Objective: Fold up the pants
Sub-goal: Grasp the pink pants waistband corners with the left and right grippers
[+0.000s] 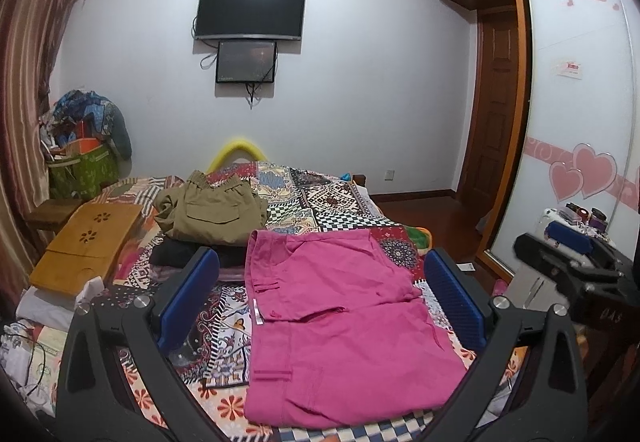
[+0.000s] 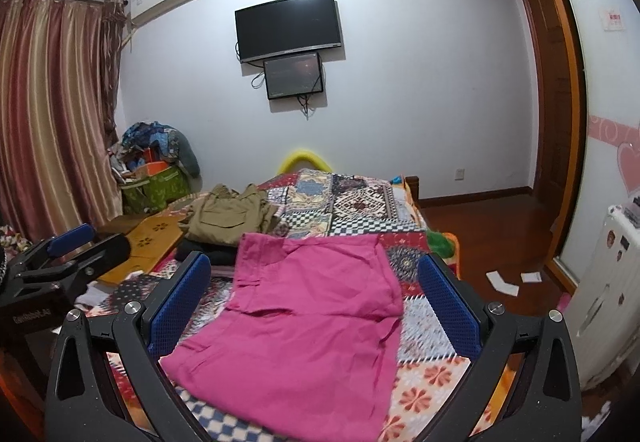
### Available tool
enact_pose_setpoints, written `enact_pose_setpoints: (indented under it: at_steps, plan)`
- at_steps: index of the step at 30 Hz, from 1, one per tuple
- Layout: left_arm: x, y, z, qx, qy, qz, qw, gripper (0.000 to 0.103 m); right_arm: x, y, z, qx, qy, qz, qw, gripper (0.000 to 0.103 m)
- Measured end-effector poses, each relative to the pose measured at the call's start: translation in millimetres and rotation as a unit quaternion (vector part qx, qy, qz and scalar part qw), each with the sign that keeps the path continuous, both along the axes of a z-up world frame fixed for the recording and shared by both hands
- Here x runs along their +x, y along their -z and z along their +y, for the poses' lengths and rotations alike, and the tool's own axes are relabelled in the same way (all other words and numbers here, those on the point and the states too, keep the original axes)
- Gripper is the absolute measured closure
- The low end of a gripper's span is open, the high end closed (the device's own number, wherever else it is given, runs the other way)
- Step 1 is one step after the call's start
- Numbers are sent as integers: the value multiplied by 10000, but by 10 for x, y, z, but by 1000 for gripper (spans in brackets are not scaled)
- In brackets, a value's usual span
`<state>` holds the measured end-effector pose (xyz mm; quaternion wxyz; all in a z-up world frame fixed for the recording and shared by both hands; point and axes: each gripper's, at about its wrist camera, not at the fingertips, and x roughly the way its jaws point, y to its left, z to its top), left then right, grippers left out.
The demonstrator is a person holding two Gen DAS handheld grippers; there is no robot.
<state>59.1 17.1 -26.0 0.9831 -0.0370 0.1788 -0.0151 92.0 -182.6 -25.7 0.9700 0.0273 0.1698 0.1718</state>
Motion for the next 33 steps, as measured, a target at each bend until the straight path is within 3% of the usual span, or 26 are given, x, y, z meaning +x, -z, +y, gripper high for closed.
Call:
enact_pose_setpoints:
  at_steps: [6, 12, 18, 22, 27, 30, 33]
  plan:
    - [647, 80, 233, 141, -164, 324, 9992, 0, 534, -64, -121, -268, -65, 52, 9996, 0]
    - [1439, 333, 592, 129, -421, 868, 9952, 0, 1071, 58, -208, -433, -207, 382, 9981, 0]
    - [2148, 656, 886, 336, -721, 1282, 9886, 16, 1712, 326, -202, -692, -252, 739, 9945, 0]
    - [2588, 967, 982, 329, -652, 1660, 9834, 25, 2080, 561, -100, -990, -356, 949, 9899, 12]
    - [2956, 1342, 975, 230, -402, 2092, 9768, 54, 2499, 894, 41, -1196, -715, 1312, 9815, 32]
    - [3074, 1508, 953, 121, -197, 2311, 9726, 69, 2703, 1094, 76, -1156, -973, 1629, 9750, 50]
    - [3108, 1589, 894, 201, -44, 2366, 9714, 76, 2860, 1261, 92, -1138, -1130, 1816, 9702, 63]
